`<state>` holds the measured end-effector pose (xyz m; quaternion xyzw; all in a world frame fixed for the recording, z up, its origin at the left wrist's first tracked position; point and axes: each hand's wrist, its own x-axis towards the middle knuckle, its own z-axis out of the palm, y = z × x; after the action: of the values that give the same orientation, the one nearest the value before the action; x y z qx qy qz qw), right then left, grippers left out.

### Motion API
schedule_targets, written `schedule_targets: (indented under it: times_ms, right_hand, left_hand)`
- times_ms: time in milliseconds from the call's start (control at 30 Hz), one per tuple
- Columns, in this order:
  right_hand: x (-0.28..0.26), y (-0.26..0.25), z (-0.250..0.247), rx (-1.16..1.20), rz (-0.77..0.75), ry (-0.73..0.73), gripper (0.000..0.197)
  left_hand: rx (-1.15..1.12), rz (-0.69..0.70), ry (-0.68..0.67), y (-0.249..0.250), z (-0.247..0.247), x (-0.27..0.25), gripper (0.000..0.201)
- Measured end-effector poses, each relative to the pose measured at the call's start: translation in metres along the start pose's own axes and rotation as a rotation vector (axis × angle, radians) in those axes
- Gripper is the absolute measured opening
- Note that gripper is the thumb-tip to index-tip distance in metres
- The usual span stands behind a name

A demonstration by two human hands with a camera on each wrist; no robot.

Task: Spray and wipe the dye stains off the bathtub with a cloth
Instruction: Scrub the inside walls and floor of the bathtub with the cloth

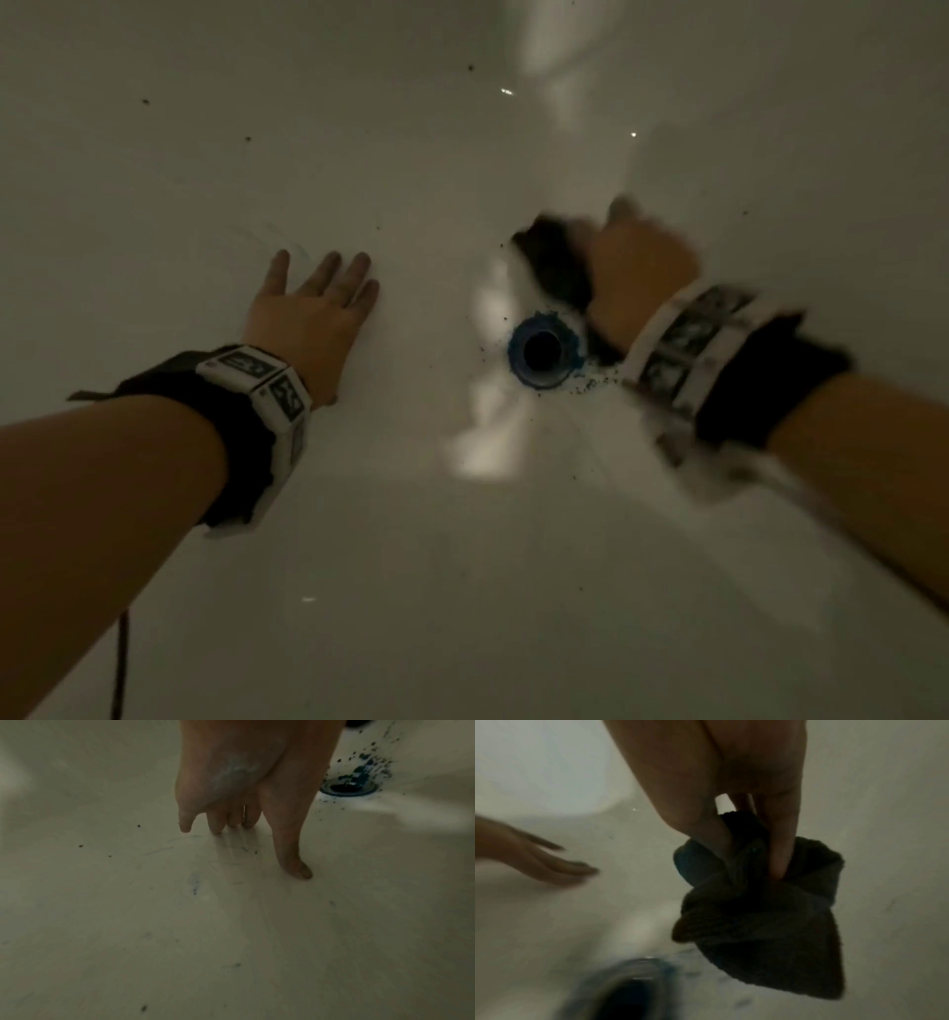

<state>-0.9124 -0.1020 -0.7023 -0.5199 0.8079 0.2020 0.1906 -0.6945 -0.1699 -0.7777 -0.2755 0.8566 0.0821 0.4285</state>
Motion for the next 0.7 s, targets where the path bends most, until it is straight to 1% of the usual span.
schedule_targets:
  times_ms: [33, 67, 133, 200, 233, 267, 300, 367, 433, 500, 533, 567, 600, 633, 667, 700]
  right_hand:
    - [0.010, 0.017, -0.011, -0.123, 0.045, 0.057, 0.047]
    - [0.020, 0.033, -0.020, -0.211, 0.103, 0.080, 0.047]
    - [0.040, 0.064, -0.025, -0.304, 0.219, 0.043, 0.050]
    - [0.051, 0.084, -0.017, -0.346, 0.273, -0.004, 0.055]
    - [0.053, 0.087, -0.010, -0.305, 0.280, -0.001, 0.053]
    - [0.053, 0.084, 0.000, -0.215, 0.285, 0.001, 0.049]
    - [0.051, 0.077, 0.012, -0.145, 0.285, -0.023, 0.049]
    - [0.039, 0.059, 0.039, -0.066, 0.299, -0.145, 0.059]
    - [0.024, 0.045, 0.061, 0.019, 0.320, -0.214, 0.068]
    - [0.010, 0.038, 0.075, 0.165, 0.322, -0.260, 0.070]
    - [0.002, 0.035, 0.079, 0.225, 0.297, -0.265, 0.066]
    - [-0.006, 0.033, 0.079, 0.263, 0.273, -0.247, 0.059]
    - [-0.013, 0.035, 0.077, 0.269, 0.257, -0.185, 0.052]
    - [-0.017, 0.037, 0.073, 0.278, 0.275, -0.105, 0.049]
    - [-0.021, 0.041, 0.070, 0.270, 0.310, -0.050, 0.050]
    - [-0.023, 0.045, 0.065, 0.279, 0.381, -0.042, 0.054]
  left_hand:
    - [-0.006, 0.007, -0.009, 0.001, 0.000, -0.001, 0.112]
    - [-0.014, 0.013, -0.017, 0.002, 0.001, -0.002, 0.113]
    - [-0.036, 0.011, -0.022, 0.000, 0.004, -0.001, 0.114]
    - [-0.059, 0.008, -0.024, -0.001, 0.005, 0.000, 0.114]
    - [-0.071, 0.008, -0.024, -0.001, 0.005, 0.000, 0.113]
    - [-0.082, 0.008, -0.021, -0.002, 0.004, 0.000, 0.113]
    - [-0.094, 0.008, -0.022, -0.001, 0.003, 0.000, 0.113]
    - [-0.109, 0.018, -0.024, -0.001, 0.002, 0.001, 0.112]
    - [-0.111, 0.024, -0.011, -0.003, 0.003, 0.003, 0.112]
    - [-0.111, 0.027, -0.011, -0.005, 0.004, 0.003, 0.112]
    - [-0.113, 0.026, -0.014, -0.005, 0.004, 0.002, 0.113]
    - [-0.116, 0.021, -0.011, -0.005, 0.004, 0.002, 0.113]
    - [-0.121, 0.016, -0.008, -0.004, 0.004, 0.002, 0.113]
    - [-0.123, 0.013, -0.007, -0.003, 0.003, 0.001, 0.112]
    - [-0.120, 0.014, -0.009, -0.003, 0.003, 0.001, 0.112]
    - [-0.113, 0.015, -0.012, -0.002, 0.003, 0.000, 0.111]
